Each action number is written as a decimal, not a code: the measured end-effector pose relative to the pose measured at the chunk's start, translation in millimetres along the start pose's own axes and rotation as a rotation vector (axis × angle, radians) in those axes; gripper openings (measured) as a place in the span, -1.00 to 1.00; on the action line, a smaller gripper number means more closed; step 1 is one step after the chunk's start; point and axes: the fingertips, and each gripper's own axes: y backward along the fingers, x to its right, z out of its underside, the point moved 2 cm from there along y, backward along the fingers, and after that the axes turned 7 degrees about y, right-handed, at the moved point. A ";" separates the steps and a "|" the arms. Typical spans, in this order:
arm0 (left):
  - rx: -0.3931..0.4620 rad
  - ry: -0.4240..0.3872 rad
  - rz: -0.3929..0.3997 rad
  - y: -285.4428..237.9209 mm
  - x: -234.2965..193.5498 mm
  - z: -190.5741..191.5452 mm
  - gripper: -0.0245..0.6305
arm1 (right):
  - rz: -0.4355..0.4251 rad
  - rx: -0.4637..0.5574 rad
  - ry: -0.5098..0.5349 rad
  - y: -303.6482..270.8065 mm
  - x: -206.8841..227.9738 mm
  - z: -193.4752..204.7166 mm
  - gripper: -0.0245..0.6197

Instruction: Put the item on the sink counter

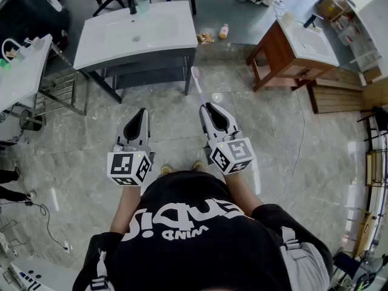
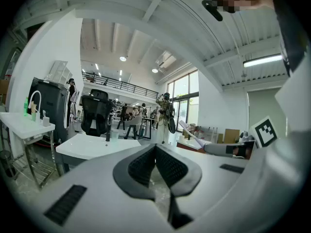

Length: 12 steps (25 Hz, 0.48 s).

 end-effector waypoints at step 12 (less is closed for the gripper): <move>-0.012 0.006 0.026 8.4 -17.4 0.4 -0.86 | -0.027 0.064 -0.060 -3.0 -25.3 -4.7 -0.69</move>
